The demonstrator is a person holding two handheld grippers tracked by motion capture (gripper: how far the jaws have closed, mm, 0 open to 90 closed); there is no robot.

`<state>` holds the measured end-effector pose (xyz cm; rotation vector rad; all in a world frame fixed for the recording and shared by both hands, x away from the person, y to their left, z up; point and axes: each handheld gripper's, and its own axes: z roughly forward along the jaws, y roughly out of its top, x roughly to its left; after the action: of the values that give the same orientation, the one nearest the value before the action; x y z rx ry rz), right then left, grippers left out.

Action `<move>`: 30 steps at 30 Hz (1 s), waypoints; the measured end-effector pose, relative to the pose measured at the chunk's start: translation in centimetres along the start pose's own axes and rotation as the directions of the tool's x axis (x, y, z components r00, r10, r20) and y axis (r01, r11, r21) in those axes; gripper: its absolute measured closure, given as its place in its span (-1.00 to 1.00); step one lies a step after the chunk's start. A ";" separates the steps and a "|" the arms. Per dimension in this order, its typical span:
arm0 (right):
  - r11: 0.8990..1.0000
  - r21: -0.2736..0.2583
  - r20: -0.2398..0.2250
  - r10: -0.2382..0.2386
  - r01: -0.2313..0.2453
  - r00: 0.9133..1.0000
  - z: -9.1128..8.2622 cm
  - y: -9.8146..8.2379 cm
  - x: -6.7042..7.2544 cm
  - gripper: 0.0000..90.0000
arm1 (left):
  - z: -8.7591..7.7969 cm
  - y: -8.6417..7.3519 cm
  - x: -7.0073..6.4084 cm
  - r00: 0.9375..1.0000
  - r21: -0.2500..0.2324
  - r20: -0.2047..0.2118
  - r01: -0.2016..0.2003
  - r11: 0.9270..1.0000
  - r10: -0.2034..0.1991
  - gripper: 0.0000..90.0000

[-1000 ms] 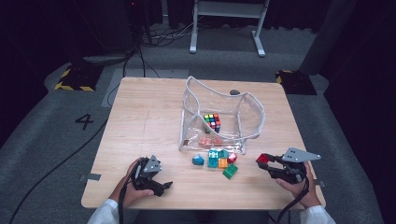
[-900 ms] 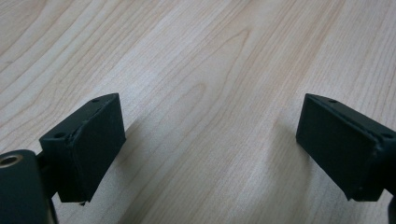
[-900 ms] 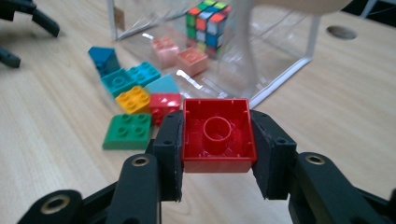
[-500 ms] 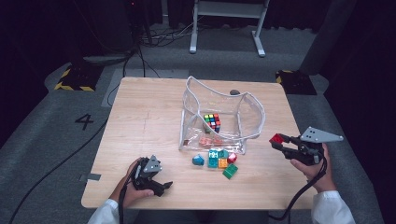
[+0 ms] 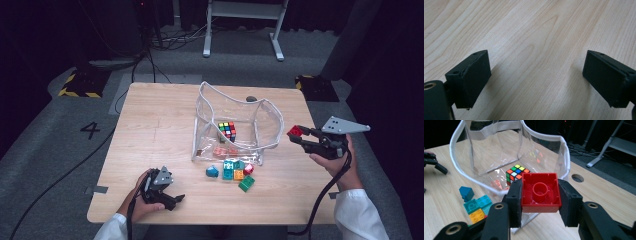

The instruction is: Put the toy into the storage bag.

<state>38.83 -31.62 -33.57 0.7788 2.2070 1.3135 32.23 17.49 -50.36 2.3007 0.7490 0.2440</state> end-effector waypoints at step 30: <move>0.921 0.312 -0.160 -0.193 0.235 0.968 14.2 7.5 1.0 0.31 | 0.0 0.0 0.0 1.000 0.000 0.006 0.000 1.000 0.000 -0.82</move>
<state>48.86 -19.07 -33.29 0.5561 2.5704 0.9231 32.26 17.47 -50.38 2.3002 0.7456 0.2365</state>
